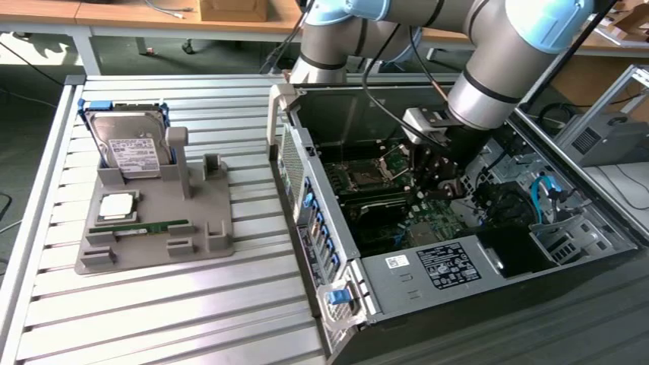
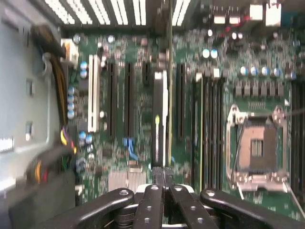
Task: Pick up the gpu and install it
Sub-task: 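Press down on the gpu until it lock into place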
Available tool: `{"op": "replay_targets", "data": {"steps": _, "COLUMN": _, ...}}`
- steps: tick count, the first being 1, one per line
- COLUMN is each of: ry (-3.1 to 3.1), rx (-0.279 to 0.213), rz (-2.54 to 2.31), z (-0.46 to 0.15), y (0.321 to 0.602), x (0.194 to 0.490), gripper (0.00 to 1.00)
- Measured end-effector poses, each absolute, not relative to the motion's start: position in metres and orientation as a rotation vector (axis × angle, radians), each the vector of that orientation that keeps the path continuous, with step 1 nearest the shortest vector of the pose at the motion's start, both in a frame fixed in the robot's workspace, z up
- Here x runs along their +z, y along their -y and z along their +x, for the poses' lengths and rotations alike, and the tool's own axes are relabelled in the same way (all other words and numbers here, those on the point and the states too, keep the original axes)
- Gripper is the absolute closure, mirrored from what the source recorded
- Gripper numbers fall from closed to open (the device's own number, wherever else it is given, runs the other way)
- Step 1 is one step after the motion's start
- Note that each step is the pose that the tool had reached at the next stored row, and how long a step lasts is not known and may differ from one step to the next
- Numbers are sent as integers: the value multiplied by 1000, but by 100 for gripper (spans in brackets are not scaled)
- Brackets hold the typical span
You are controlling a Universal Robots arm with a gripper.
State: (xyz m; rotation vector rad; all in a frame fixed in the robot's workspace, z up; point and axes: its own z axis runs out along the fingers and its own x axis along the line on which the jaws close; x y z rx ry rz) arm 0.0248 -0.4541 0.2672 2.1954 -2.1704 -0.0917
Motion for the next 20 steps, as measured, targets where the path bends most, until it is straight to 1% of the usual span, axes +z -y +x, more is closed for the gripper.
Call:
{"op": "replay_targets", "data": {"steps": 3, "ry": 2172, "rx": -89, "rz": 2197, "z": 13, "y": 454, "x": 267, "gripper": 90}}
{"op": "replay_targets", "data": {"steps": 8, "ry": 2173, "rx": -88, "rz": 2197, "z": 20, "y": 454, "x": 273, "gripper": 90}}
{"op": "replay_targets", "data": {"steps": 12, "ry": 2173, "rx": -87, "rz": 2198, "z": 19, "y": 454, "x": 289, "gripper": 90}}
{"op": "replay_targets", "data": {"steps": 20, "ry": 2174, "rx": -86, "rz": 2199, "z": -21, "y": 454, "x": 288, "gripper": 90}}
